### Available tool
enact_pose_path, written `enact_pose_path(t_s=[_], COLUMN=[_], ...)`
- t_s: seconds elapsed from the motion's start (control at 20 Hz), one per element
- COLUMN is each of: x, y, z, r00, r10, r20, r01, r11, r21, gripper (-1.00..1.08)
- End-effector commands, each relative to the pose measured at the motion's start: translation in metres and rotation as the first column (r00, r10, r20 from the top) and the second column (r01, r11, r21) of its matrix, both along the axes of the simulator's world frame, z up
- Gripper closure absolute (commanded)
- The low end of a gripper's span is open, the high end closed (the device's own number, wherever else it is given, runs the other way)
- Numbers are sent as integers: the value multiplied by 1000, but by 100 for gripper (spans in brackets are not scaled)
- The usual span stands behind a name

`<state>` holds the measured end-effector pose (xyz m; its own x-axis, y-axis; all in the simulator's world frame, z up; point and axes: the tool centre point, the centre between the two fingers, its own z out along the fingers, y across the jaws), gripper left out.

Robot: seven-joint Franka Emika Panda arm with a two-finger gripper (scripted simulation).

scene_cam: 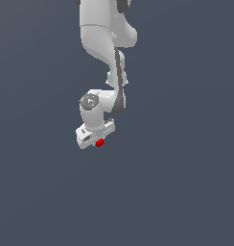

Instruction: Pick up the red cube and move it to a goal position.

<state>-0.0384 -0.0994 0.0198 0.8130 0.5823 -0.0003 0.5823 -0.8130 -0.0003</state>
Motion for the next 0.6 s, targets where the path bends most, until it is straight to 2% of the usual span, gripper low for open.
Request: enact_pose_path(t_s=[0.0, 0.55], x=[0, -5], y=[0, 8], z=[0, 29], r00=[1000, 1000], r10=[0, 0], r20=[0, 0], r01=[0, 0], r11=[1000, 1000], r21=[0, 0], gripper=[108, 108])
